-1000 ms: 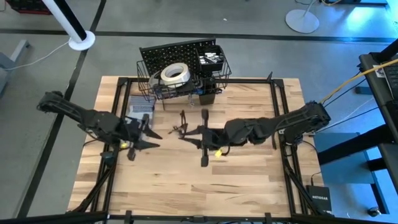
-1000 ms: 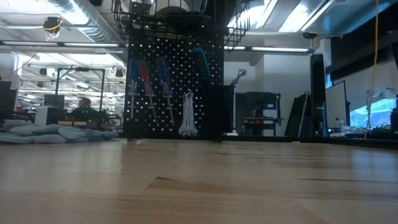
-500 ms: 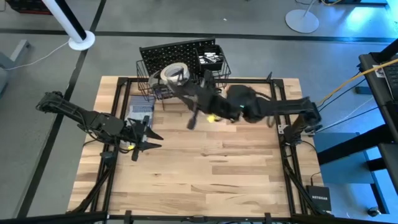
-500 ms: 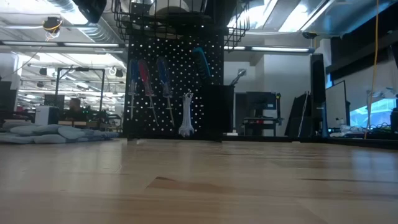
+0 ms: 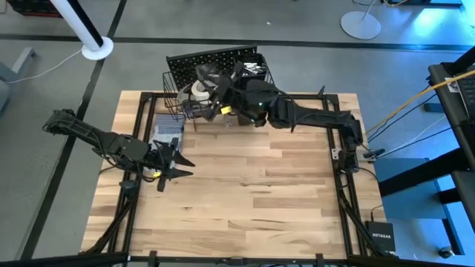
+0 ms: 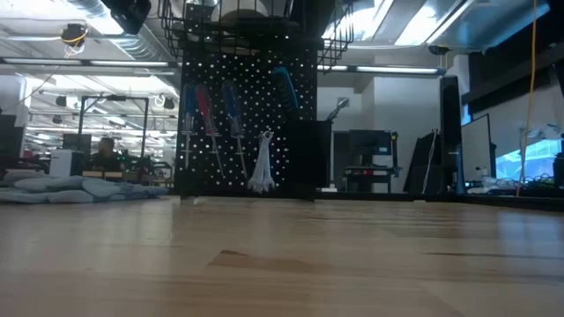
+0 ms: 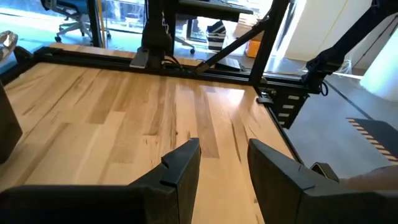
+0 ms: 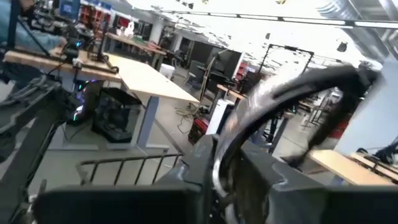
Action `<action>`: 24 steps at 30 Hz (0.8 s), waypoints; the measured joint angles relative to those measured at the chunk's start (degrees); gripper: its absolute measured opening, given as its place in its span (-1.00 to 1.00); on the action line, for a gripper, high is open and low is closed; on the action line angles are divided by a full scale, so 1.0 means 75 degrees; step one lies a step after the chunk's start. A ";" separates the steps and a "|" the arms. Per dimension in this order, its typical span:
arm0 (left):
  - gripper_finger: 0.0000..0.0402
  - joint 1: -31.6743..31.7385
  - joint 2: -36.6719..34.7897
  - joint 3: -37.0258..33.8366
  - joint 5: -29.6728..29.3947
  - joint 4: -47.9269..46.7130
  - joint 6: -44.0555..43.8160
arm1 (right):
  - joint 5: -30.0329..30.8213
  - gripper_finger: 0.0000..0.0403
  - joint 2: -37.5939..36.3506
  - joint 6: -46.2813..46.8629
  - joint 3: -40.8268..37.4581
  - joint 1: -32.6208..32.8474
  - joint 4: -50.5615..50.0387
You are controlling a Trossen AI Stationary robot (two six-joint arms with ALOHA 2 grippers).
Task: Hang tools onto peg board
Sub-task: Put the safety goggles into the wire basket on the pegboard, then return to Home Position
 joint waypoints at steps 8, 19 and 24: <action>-0.37 -0.0003 -0.0001 0.0000 0.0000 -0.0006 -0.0050 | 0.0048 -0.28 0.0025 0.0187 0.0003 -0.0065 -0.0193; -0.37 0.0020 0.0002 0.0000 -0.0344 -0.0399 -0.0412 | 0.0132 0.03 -0.0763 -0.0150 0.0012 0.0307 -0.1172; -0.37 0.0023 0.0002 0.0000 -0.0509 -0.0402 -0.0554 | 0.0190 0.04 -0.1008 -0.0156 -0.0003 0.0440 -0.1602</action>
